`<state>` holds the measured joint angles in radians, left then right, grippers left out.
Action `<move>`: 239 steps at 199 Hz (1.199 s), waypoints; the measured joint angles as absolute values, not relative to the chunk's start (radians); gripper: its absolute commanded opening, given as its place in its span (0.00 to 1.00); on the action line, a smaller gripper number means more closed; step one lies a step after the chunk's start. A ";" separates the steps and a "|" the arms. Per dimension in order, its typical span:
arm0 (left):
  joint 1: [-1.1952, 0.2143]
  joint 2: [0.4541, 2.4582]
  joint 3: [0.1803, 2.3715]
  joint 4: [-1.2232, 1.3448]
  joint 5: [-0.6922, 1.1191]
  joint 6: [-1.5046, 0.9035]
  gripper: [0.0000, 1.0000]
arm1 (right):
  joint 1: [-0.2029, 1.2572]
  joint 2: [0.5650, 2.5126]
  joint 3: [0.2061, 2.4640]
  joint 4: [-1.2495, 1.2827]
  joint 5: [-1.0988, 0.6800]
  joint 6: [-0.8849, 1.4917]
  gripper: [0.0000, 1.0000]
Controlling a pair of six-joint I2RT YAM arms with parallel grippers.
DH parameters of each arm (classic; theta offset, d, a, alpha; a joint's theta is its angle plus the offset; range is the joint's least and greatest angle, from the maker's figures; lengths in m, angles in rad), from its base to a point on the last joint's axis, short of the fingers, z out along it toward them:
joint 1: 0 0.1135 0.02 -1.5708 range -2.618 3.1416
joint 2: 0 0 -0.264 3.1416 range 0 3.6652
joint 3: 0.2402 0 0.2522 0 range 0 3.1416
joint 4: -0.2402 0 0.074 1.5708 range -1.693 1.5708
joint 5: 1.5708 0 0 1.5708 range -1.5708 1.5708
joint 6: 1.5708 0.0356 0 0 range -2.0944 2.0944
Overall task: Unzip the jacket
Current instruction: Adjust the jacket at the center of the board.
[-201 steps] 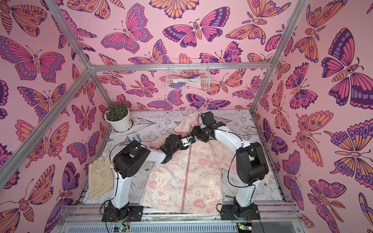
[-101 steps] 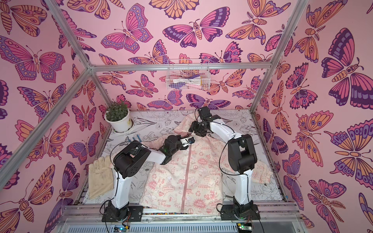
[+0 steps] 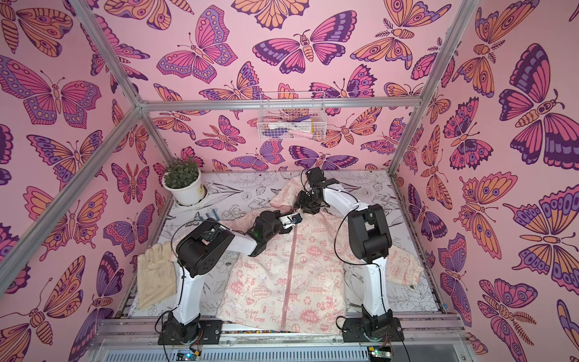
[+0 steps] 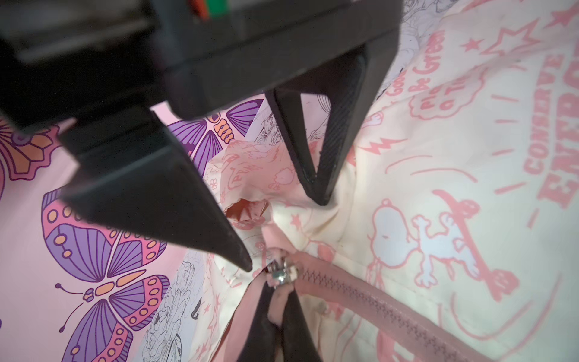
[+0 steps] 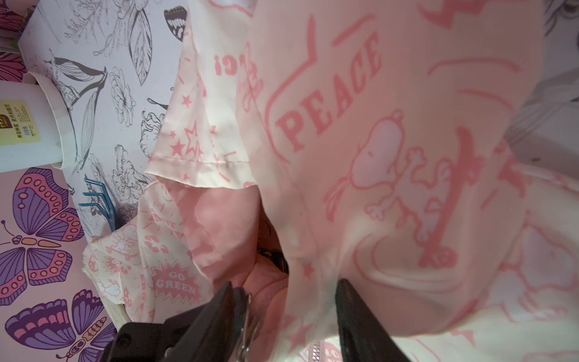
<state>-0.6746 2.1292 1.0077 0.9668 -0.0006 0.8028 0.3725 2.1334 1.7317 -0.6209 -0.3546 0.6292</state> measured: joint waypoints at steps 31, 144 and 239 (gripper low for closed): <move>-0.675 2.129 1.013 0.965 -0.003 0.802 0.06 | 0.373 2.142 1.738 -0.623 -0.358 0.624 0.00; -0.706 1.732 0.871 0.660 -0.355 0.345 1.00 | 0.310 1.950 1.093 0.192 -0.397 0.945 0.00; -0.702 1.614 1.015 0.006 -0.013 -1.032 0.94 | 0.322 1.950 0.847 0.812 -0.298 1.018 0.00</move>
